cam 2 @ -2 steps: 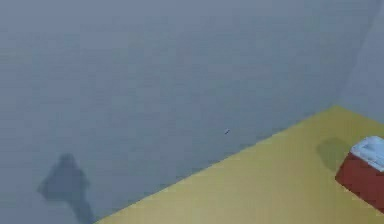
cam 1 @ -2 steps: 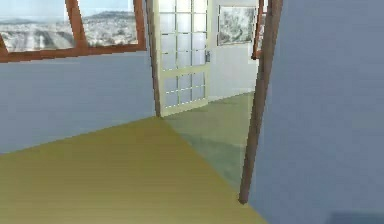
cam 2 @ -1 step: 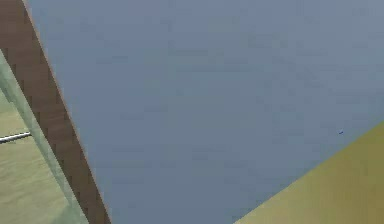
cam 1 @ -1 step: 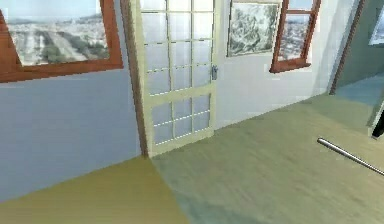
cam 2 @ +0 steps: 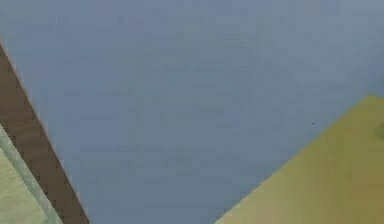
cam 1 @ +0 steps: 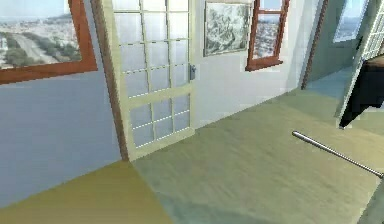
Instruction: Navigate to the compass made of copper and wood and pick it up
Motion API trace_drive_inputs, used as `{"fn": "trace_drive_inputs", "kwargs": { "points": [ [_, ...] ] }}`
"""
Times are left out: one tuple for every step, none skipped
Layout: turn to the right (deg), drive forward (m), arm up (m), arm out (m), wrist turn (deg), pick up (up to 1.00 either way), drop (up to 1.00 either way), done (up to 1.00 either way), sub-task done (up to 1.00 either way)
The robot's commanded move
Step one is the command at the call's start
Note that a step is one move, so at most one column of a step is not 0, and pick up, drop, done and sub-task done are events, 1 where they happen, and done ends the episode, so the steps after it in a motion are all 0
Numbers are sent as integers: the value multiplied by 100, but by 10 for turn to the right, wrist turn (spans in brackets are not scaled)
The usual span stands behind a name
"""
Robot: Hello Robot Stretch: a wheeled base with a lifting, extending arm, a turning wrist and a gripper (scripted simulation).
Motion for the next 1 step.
{"fn": "trace_drive_inputs", "kwargs": {
  "points": [
    [0,25,0,0,0,0,0,0,0]
  ]
}}
